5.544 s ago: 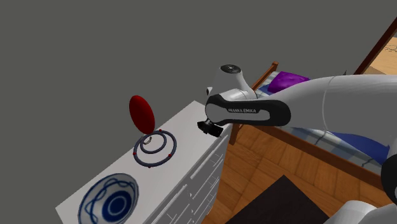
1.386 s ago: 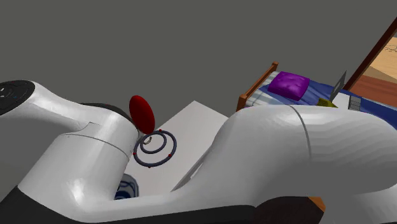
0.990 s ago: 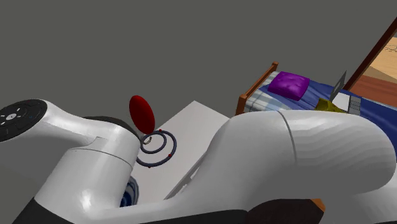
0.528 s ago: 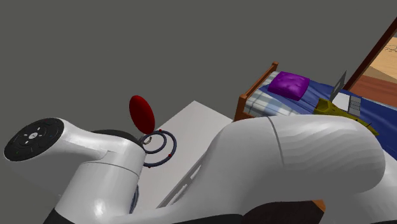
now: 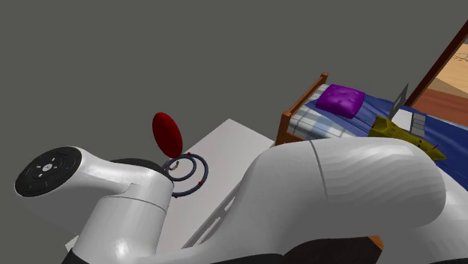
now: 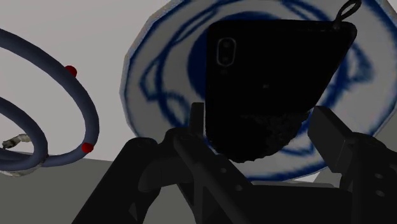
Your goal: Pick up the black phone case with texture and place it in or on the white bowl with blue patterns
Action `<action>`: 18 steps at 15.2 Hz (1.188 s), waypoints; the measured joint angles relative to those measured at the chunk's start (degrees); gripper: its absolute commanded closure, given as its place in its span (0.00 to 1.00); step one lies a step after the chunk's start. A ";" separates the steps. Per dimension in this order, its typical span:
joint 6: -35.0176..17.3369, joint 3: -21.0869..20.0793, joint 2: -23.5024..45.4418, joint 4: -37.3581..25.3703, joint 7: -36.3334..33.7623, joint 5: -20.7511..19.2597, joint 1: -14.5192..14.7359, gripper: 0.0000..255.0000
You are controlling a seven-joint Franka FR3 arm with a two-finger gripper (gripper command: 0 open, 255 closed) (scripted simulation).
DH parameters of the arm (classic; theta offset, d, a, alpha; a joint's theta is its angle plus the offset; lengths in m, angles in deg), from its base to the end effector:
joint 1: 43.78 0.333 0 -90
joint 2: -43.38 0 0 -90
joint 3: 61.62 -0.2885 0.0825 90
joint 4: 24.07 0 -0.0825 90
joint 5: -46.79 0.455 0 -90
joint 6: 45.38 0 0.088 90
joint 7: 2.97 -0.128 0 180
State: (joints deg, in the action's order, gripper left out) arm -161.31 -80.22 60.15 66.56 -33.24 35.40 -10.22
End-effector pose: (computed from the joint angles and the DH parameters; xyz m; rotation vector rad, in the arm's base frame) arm 0.4714 0.5530 0.4247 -3.0181 -0.6651 -0.2892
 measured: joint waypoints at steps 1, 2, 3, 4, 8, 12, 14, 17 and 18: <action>-0.01 0.00 0.00 0.00 0.00 0.00 0.00 0.00; -0.01 0.00 0.00 0.01 0.00 0.00 0.00 0.00; -0.02 0.00 0.00 0.01 0.00 0.00 -0.01 0.00; -0.02 0.00 0.00 0.01 0.00 0.00 -0.01 0.00; 0.69 -0.06 -0.27 -0.43 0.02 0.11 0.04 0.00; 5.60 -0.39 -1.77 -4.03 0.53 0.80 0.20 0.00; 6.12 -0.41 -1.88 -4.40 0.61 0.87 0.19 0.00; 6.25 -0.41 -1.99 -4.40 0.64 0.92 0.17 0.00; 6.26 -0.41 -2.00 -4.39 0.64 0.92 0.17 0.00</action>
